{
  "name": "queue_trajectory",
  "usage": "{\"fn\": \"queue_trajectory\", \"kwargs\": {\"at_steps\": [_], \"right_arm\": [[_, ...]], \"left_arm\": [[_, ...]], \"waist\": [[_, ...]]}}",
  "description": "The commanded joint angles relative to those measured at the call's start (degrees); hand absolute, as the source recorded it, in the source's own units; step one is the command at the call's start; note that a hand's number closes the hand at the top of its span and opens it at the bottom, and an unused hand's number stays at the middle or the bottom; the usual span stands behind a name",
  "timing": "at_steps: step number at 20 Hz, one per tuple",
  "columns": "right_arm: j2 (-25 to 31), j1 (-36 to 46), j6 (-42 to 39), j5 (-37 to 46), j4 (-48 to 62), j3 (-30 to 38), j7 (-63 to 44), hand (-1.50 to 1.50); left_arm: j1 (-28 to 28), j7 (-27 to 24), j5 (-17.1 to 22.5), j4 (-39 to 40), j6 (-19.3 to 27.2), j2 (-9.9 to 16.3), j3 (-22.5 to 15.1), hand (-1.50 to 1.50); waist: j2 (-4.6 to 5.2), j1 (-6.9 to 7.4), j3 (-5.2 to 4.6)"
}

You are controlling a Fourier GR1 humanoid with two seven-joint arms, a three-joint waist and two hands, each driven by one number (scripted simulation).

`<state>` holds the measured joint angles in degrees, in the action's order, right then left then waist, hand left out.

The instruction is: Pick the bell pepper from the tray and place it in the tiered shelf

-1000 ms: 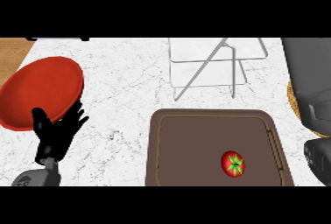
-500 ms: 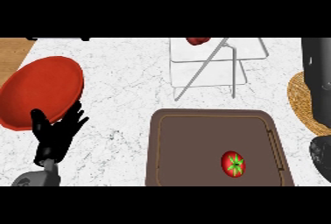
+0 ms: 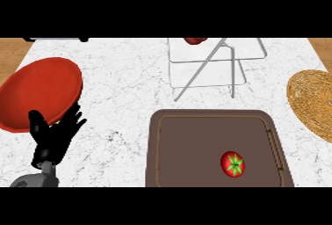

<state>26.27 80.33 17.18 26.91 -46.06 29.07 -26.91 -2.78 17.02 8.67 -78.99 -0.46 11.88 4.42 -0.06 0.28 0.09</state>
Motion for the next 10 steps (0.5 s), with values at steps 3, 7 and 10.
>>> {"fn": "queue_trajectory", "kwargs": {"at_steps": [3, 7, 10], "right_arm": [[6.1, -5.6, -3.1, -6.1, -4.8, 5.1, -2.1, -1.50], [12.7, -8.8, -12.1, -10.7, -4.5, 6.9, -1.0, -1.50], [16.5, -10.4, -15.3, -13.6, -3.8, 8.6, 1.3, -1.50]], "left_arm": [[2.2, -0.9, -0.6, 1.1, -0.2, -0.6, -0.2, 0.00], [1.7, 0.3, -0.5, 0.0, 0.2, -0.7, 0.0, 0.00], [-1.3, 0.6, -2.0, 2.0, 1.9, -1.1, -0.1, 0.00]], "waist": [[-0.18, -0.73, -0.08], [-0.05, -0.42, -0.07], [0.10, -0.42, -0.07]]}}
